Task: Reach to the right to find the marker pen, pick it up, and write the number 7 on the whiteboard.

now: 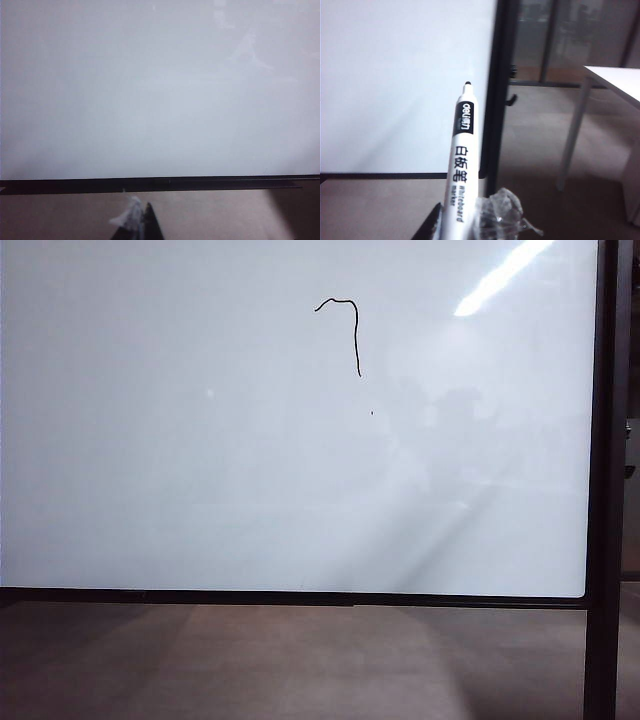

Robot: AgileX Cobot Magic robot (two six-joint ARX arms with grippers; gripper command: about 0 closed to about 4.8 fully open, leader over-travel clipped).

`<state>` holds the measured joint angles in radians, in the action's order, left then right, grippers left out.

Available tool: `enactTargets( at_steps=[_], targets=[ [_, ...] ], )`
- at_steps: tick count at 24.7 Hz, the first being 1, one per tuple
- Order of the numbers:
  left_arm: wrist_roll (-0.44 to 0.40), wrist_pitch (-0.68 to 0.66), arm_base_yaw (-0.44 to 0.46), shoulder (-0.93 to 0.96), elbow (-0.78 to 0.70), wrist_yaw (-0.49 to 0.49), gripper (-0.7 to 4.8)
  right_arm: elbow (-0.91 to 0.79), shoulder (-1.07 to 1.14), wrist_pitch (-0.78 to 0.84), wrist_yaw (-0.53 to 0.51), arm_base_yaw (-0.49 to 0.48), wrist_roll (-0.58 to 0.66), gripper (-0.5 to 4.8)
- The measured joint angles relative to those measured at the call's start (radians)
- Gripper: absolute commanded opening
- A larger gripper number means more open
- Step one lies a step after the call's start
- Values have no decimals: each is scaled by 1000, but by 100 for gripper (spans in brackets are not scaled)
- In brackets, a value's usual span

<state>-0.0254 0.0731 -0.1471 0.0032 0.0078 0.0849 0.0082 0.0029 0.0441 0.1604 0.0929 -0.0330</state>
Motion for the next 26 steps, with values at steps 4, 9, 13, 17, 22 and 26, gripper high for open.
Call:
enactTargets(
  at_steps=[4, 9, 13, 17, 22, 26],
  targets=[
    [0, 0, 0, 0, 0, 2, -1, 0, 0, 1, 1, -21, 16, 13],
    [0, 0, 0, 0, 0, 3, -1, 0, 0, 2, 1, -29, 17, 13],
    [0, -1, 0, 0, 0, 3, -1, 0, 0, 0, 1, -25, 17, 13],
    [0, -2, 0, 0, 0, 3, -1, 0, 0, -1, 1, -26, 17, 13],
    [0, -2, 0, 0, 0, 3, -1, 0, 0, -1, 1, -25, 18, 13],
    [0, -2, 0, 0, 0, 3, -1, 0, 0, -1, 1, -25, 17, 13]
  ],
)
